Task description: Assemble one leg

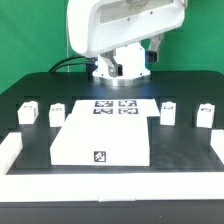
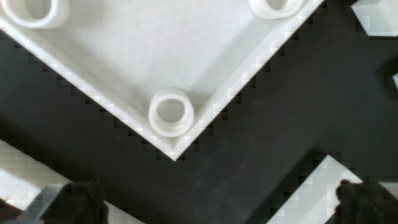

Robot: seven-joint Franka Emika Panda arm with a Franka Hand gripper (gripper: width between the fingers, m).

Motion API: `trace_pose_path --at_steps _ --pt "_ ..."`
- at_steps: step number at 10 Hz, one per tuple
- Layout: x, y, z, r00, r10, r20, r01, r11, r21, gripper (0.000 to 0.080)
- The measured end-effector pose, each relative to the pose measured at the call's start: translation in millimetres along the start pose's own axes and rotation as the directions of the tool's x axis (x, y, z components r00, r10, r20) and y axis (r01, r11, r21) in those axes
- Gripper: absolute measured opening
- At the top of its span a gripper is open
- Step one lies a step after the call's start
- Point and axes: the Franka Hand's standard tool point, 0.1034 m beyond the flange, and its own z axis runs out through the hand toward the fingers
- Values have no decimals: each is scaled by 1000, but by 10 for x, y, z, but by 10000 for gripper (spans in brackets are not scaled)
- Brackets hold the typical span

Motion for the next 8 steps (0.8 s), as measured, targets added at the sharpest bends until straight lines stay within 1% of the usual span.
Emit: trace_pose_path --at_steps 1,8 --pt "3 -5 -5 1000 14 -7 -14 1000 11 650" --pt "2 -5 8 1000 14 -6 -14 1000 12 650"
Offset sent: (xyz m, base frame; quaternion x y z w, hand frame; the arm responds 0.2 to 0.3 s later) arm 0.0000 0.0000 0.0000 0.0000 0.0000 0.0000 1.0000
